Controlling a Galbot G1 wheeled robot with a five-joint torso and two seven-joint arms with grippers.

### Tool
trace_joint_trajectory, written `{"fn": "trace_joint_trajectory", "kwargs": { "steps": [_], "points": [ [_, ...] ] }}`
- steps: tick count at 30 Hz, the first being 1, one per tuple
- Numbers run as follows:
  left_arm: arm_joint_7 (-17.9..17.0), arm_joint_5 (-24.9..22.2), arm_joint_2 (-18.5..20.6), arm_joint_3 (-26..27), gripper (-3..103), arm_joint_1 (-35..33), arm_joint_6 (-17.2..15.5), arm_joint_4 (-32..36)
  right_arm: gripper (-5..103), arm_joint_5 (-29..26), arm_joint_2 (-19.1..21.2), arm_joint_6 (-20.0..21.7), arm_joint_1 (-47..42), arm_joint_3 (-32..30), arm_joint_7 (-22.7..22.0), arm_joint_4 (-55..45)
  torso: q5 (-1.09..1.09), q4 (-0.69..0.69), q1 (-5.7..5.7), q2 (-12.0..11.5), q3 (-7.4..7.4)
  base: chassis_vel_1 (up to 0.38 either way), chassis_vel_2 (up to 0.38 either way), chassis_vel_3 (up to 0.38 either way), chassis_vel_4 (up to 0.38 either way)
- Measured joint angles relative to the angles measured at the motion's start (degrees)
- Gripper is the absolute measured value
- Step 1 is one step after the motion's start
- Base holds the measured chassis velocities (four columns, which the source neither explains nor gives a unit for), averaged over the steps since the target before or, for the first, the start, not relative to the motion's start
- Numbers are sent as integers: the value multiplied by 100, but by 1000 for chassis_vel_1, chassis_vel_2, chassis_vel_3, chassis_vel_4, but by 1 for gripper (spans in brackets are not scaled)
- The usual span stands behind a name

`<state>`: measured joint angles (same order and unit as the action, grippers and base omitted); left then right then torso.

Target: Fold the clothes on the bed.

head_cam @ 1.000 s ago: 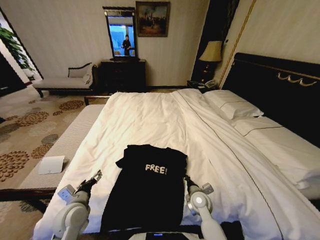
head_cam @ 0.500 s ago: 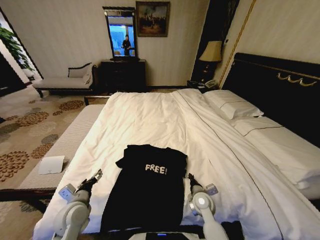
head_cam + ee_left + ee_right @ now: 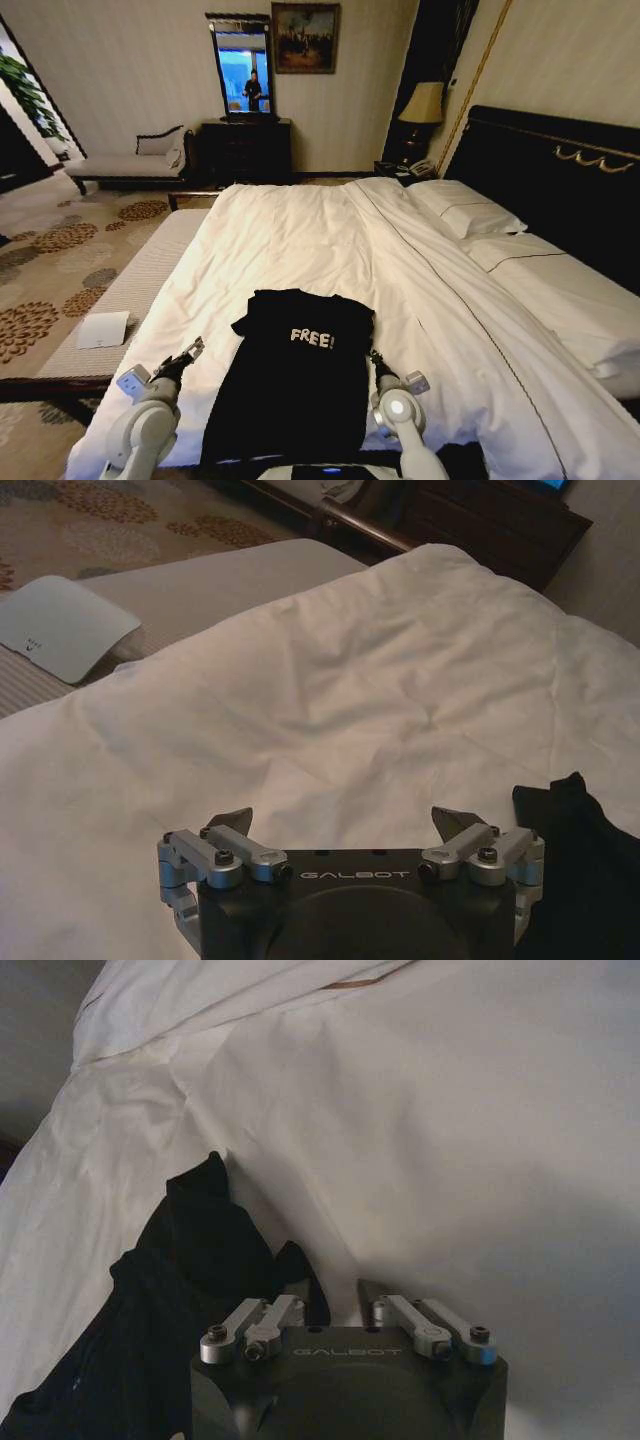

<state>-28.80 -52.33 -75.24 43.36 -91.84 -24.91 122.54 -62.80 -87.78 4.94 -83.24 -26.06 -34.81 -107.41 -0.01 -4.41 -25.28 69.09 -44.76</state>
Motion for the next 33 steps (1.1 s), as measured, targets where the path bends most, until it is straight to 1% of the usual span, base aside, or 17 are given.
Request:
{"fn": "trace_joint_trajectory", "kwargs": {
  "steps": [2,4,6,8,9,10,11,13,14,17,19,20,22,33],
  "points": [
    [5,4,-4,-7,100,6,2,-28,37,36,-28,-32,-15,19,-4,25,0,0,0,0,0,0,0,0,0],
    [7,5,-3,-8,100,14,4,-43,37,46,-38,-43,-16,22,-4,43,0,0,0,0,0,0,0,0,0],
    [9,6,-1,-8,100,30,7,-67,44,47,-53,-56,-4,29,-2,76,0,0,0,0,0,0,0,0,0],
    [11,8,-1,-8,100,38,11,-86,35,40,-67,-57,42,44,-2,105,0,0,0,0,0,0,0,0,0],
    [11,8,-1,-8,100,38,11,-86,35,40,-67,-57,42,44,-2,105,0,0,0,0,0,0,0,0,0],
    [12,10,-2,-10,100,38,11,-90,30,35,-76,-56,68,57,-2,116,0,0,0,0,0,0,0,0,0],
    [12,12,-4,-10,100,38,12,-92,30,29,-87,-57,96,68,-4,131,1,0,0,0,0,0,0,0,0],
    [13,19,-8,-10,100,36,15,-98,19,25,-112,-68,163,91,-7,173,1,0,0,0,0,0,0,0,0],
    [13,19,-8,-10,100,36,15,-98,19,25,-112,-68,163,91,-7,173,1,0,0,0,0,0,0,0,0],
    [15,25,-4,14,100,17,24,-100,4,20,-143,-105,276,106,-16,255,1,0,0,0,0,0,0,0,0],
    [16,26,-1,24,100,9,25,-99,4,13,-145,-115,297,105,-19,269,1,0,0,0,0,0,0,0,0],
    [16,27,1,29,100,3,26,-97,1,6,-145,-122,309,102,-20,278,1,0,0,0,0,0,0,0,0],
    [17,30,3,47,100,-19,29,-84,0,-39,-126,-156,343,62,-25,296,1,0,0,0,0,0,0,0,0],
    [17,81,-57,20,100,-30,41,-61,0,-166,-27,-216,324,-80,-17,181,1,0,0,0,0,0,0,0,0]
  ]
}}
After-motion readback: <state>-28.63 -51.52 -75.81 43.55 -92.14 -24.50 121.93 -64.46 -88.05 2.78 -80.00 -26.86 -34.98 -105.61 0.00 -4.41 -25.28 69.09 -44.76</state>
